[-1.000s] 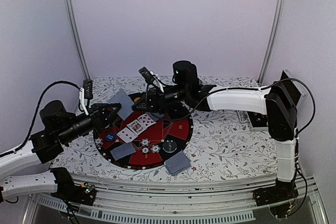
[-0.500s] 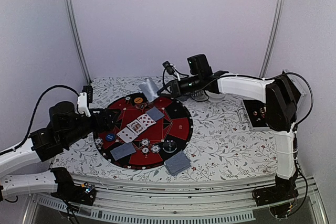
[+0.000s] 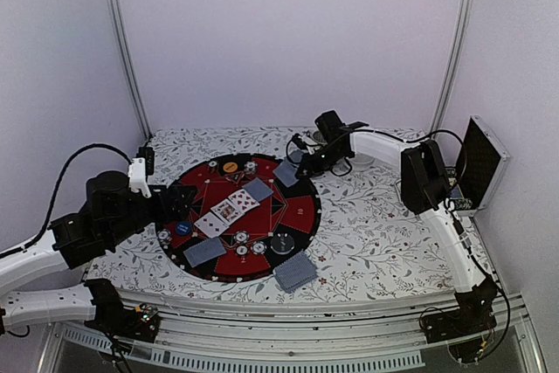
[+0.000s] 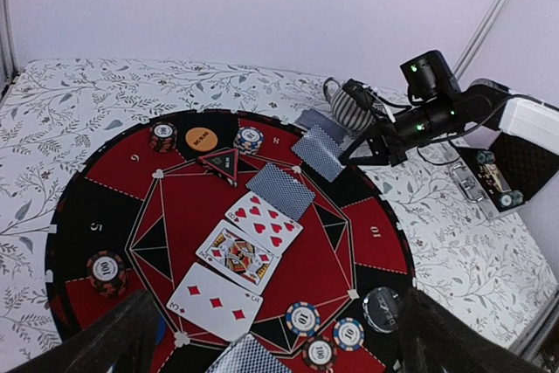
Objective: Distribute texas hold em gaming equipment
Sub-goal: Place the poker card in the community card area.
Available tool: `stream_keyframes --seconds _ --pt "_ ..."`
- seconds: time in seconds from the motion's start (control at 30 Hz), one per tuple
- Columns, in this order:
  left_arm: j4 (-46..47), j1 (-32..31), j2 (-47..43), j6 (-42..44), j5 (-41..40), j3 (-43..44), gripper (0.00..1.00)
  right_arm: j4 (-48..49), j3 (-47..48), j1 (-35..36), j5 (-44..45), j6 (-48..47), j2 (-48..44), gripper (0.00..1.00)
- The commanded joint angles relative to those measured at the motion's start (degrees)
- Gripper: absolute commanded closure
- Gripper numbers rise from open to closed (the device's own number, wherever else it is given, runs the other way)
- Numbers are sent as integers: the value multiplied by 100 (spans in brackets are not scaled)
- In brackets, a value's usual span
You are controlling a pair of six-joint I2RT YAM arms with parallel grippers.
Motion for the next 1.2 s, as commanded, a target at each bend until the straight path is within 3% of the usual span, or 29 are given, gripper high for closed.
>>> stream_keyframes --seconds 0.0,0.57,1.17 --pt "-36 68 26 80 -20 -20 2 -329 389 5 -352 -272 280 99" --pt "18 74 15 129 -1 -43 2 296 642 214 -815 297 699 99" --pt "-20 69 -96 133 -10 -73 2 95 636 252 -381 181 647 99"
